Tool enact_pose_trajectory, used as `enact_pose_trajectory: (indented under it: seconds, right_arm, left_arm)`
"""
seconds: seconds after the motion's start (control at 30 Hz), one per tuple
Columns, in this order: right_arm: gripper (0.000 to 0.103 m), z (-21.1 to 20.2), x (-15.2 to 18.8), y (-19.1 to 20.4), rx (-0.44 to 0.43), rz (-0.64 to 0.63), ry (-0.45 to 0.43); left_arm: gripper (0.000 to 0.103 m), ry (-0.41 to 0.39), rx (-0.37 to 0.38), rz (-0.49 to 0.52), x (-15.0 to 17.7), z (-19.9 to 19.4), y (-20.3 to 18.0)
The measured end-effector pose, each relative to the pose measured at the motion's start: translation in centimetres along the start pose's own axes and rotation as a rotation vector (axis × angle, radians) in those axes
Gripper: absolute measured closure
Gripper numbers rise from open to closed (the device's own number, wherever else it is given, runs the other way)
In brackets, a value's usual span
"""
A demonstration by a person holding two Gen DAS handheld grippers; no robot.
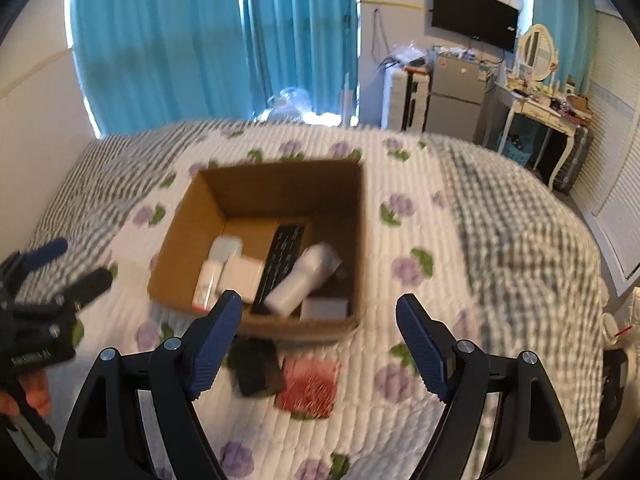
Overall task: Organize rigid objects
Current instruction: 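Grasp the black power bank with the right gripper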
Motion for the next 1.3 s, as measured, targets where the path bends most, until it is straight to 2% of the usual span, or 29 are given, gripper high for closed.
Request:
enact_pose_trajectory:
  seconds: [0.17,0.3,0.43,0.57,0.63,0.7,0.8,0.83,0.87,0.9,1.0,1.13,1.2,1.23,1.3]
  right_arm:
    - [0.024,4.7,3.8,3.1,-0.056,-0.048,0.097]
    - [0.024,7.9,5.7,5.1,-0.041,-0.104,0.143]
    - [0.026,10.1,6.4,6.1,-0.051,-0.115,0.172]
    - [0.033,11.6,6.9,6.5,-0.057,-0.127,0.202]
    - [0.044,12.2,7.1,6.5,-0.074,-0.119,0.219]
    - [0.048,12.5,7.3,6.5,-0.096,-0.114,0.231]
    - [0.084,11.6,7.3,6.7,-0.120,-0.118,0.206]
    - [0.089,11.0,7.2,6.6,-0.123,-0.121,0.194]
    - [0.102,10.4,7.1,6.4,-0.132,-0.118,0.184]
    - [0.103,9.7,7.1,6.2,-0.131,-0.117,0.167]
    - [0.103,8.1,6.9,5.0,-0.115,-0.117,0.151]
    - [0.103,7.8,7.1,3.7,-0.160,-0.066,0.154]
    - [0.102,8.2,7.3,4.2,-0.149,-0.067,0.169]
    - [0.100,8.4,7.5,4.3,-0.143,-0.070,0.172]
    - [0.074,9.0,7.9,5.4,-0.152,-0.089,0.186]
  left_arm:
    - [0.001,0.039,-0.026,-0.004,2.3,1.9,0.4]
    - [0.001,0.062,-0.024,-0.012,3.5,3.3,0.9]
    - [0.001,0.104,-0.030,-0.015,4.5,5.1,1.4]
    - [0.001,0.128,-0.034,-0.027,5.1,6.1,1.9]
    - [0.001,0.137,-0.036,-0.030,5.3,6.4,2.1]
    - [0.001,0.142,-0.037,-0.035,5.4,6.4,2.2]
    - [0.001,0.145,-0.043,-0.036,5.5,6.3,2.1]
    - [0.001,0.145,-0.046,-0.034,5.5,6.2,1.9]
    - [0.001,0.147,-0.047,-0.032,5.5,6.2,1.8]
    - [0.001,0.149,-0.047,-0.032,5.4,6.2,1.6]
    - [0.001,0.152,-0.022,-0.034,5.4,6.2,0.9]
    - [0.001,0.157,-0.041,-0.011,5.5,6.3,-0.1]
    - [0.001,0.161,-0.047,-0.013,5.6,6.4,0.0]
    - [0.001,0.166,-0.052,-0.015,5.6,6.5,0.1]
    - [0.001,0.172,-0.061,-0.022,5.7,6.7,0.5]
Point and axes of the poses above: each gripper's, at about its wrist camera, not at the fingertips, and z roughly the way its jaws point, y to its left, x to its underside, the point moved 2 cm from there along z, roughly the way its jaws point, and after that the axes turned 4 degrees about x, right-handed, at the moved point
